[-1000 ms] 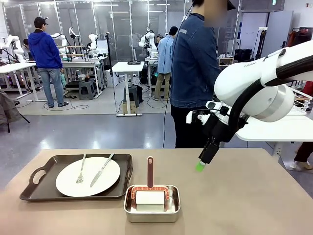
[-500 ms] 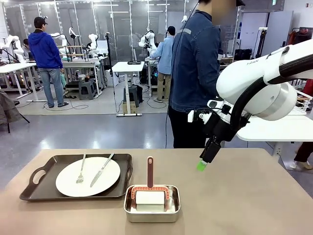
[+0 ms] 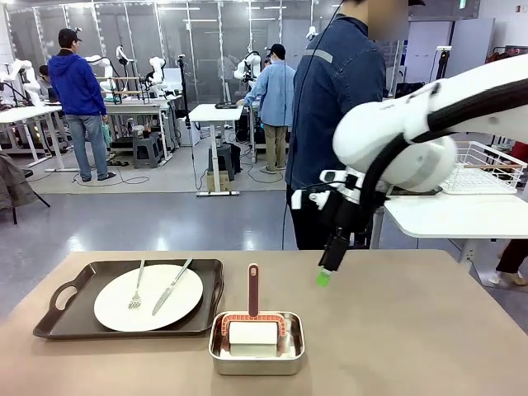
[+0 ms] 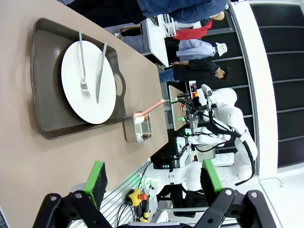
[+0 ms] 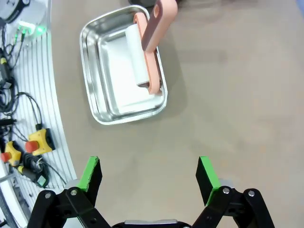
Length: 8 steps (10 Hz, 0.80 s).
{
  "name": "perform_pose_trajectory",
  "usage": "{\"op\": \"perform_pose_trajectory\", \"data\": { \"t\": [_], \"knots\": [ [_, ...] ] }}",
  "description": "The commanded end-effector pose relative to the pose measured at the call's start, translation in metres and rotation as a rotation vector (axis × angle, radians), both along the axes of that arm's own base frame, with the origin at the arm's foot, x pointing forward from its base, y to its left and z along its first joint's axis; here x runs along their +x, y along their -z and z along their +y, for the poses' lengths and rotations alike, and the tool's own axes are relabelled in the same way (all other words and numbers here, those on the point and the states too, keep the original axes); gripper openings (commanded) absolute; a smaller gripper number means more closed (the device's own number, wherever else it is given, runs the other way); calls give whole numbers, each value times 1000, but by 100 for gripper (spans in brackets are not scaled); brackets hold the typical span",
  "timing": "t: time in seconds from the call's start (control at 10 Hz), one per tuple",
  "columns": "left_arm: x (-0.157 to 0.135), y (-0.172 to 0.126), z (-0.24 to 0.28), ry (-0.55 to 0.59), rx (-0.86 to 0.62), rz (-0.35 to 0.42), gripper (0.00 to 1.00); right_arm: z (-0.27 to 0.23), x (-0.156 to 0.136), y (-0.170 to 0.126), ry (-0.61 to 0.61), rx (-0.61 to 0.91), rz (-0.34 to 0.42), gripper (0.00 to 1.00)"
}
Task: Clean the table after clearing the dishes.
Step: When the left (or right) Handle tray is removed, use the left hand (or right hand) to clean the left (or right) side of the table with the Lint Roller.
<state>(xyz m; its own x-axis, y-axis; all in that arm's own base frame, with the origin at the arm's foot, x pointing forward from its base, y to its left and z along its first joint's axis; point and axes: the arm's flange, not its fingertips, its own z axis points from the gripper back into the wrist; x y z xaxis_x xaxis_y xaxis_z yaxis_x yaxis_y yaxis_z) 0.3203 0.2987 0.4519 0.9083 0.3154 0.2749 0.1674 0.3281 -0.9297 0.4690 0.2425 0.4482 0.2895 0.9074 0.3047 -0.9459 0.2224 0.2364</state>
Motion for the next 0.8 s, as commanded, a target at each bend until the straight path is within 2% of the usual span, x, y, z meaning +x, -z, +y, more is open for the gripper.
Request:
{"op": "perform_pose_trajectory", "data": {
  "t": [0.0,0.7],
  "knots": [
    [-3,-2,0,-4,-2,-5,100,38,26,6,-15,-68,73,100],
    [-3,-2,0,-4,-2,-5,100,136,53,21,-213,-209,104,100]
  ]
}}
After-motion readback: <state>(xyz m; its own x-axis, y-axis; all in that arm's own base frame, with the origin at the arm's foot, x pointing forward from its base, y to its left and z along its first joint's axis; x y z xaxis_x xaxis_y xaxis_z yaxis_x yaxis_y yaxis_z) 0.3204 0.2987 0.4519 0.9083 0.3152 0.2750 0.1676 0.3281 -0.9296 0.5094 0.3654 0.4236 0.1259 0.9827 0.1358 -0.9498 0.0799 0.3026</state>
